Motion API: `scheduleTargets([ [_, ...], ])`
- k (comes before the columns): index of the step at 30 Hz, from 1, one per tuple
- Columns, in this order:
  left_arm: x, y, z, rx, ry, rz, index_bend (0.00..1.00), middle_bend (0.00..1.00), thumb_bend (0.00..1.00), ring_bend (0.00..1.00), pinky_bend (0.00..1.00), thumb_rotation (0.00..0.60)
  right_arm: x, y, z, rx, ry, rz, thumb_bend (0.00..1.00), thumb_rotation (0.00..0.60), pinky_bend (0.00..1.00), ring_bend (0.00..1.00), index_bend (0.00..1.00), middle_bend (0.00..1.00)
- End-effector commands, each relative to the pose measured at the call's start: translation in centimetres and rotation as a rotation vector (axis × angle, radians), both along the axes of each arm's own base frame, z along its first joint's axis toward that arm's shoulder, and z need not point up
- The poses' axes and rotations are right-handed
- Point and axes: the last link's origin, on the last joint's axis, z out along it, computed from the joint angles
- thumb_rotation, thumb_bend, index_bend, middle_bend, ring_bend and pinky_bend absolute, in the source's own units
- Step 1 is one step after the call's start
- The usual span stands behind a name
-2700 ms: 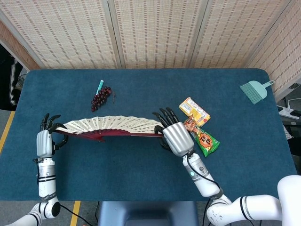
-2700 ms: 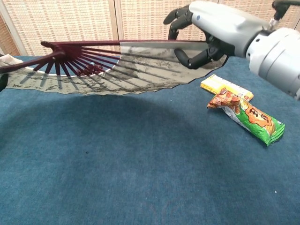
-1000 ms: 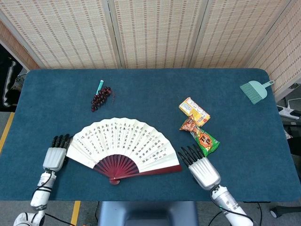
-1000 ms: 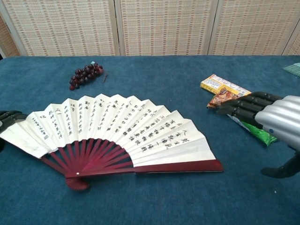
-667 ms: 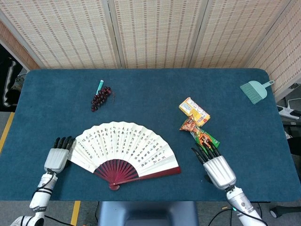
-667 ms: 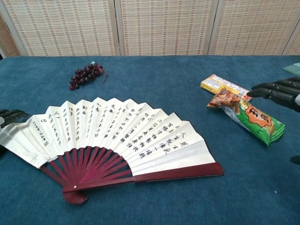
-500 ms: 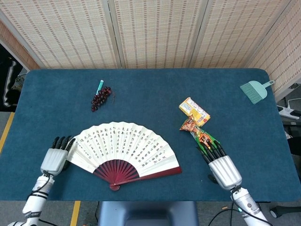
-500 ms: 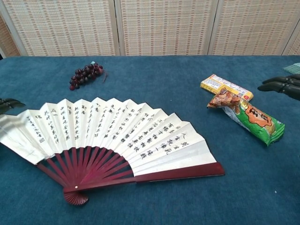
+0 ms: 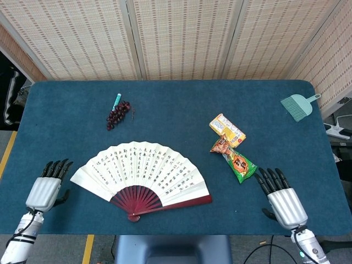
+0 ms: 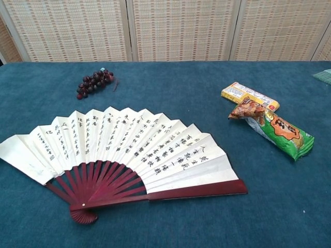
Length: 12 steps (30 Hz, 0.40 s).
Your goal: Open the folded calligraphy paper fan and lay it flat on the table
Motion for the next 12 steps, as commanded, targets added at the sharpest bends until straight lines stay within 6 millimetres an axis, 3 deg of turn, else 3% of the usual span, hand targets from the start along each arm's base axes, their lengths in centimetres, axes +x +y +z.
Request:
scheduleTargets([
  [1, 0.3, -1.2, 1.2, 0.023, -0.086, -0.067, 0.00, 0.00, 0.40, 0.00, 0.00, 0.600, -0.7, 0.8, 1.0, -0.060, -0.007, -0.023, 0.06, 0.600, 0.00, 0.00, 0.00, 0.00],
  [5, 1.1, -2.3, 1.8, 0.091, -0.336, -0.258, 0.00, 0.00, 0.40, 0.00, 0.00, 0.600, -1.9, 1.8, 2.1, -0.119, -0.018, -0.053, 0.06, 0.600, 0.00, 0.00, 0.00, 0.00],
  [12, -0.7, -2.2, 1.5, 0.057, -0.286, -0.242, 0.00, 0.00, 0.40, 0.00, 0.00, 0.600, -3.8, 1.3, 3.8, -0.165, -0.025, -0.113, 0.06, 0.600, 0.00, 0.00, 0.00, 0.00],
])
